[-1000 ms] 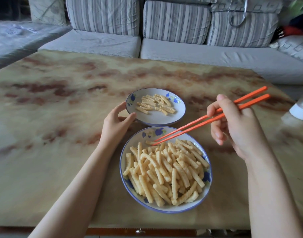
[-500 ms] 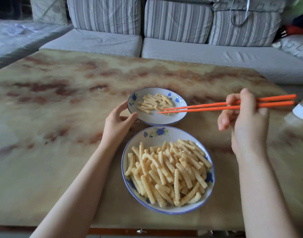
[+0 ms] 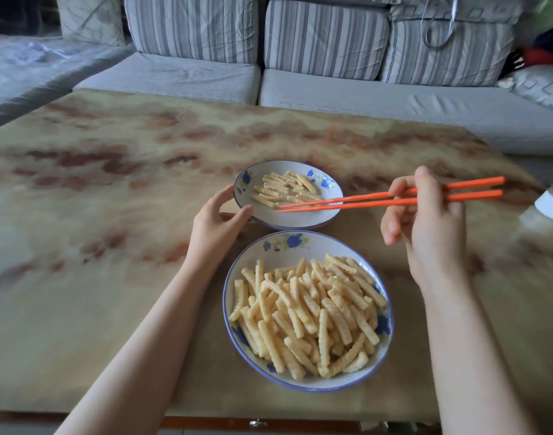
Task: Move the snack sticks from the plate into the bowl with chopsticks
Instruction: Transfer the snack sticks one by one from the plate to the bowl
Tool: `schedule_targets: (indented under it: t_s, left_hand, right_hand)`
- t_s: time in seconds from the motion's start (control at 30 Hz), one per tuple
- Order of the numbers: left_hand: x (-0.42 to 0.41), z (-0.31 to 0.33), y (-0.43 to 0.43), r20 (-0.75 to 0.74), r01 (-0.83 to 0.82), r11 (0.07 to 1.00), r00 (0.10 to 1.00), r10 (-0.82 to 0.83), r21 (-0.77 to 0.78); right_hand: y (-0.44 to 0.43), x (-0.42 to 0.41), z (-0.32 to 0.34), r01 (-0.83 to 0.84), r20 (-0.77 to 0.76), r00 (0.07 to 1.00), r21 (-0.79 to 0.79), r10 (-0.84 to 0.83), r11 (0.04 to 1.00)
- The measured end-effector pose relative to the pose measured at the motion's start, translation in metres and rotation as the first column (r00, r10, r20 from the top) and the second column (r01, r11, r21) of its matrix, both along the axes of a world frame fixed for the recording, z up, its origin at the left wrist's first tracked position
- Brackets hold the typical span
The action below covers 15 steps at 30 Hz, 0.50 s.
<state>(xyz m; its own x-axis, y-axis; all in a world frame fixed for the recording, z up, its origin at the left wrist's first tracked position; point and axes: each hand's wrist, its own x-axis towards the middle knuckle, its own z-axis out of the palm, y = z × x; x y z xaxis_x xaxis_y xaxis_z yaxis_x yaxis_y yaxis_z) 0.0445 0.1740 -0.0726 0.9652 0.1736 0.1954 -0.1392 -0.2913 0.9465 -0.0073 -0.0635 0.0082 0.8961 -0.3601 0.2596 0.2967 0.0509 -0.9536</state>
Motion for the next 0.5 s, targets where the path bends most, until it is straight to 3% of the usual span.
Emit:
schedule_targets:
  t_s: [0.2,0.5]
  left_hand:
    - [0.000,0.001,0.000,-0.016,-0.007,1.000,1.000,0.007,0.008]
    - [-0.001,0.002,-0.001,-0.020,-0.005,1.000,1.000,0.005,-0.002]
  right_hand:
    - [-0.006,-0.020,0.019,-0.267,-0.088,0.961,-0.037,0.263,0.963]
    - [0.003,-0.023,0.019,-0.355,-0.181,0.926,-0.119,0.331,0.927]
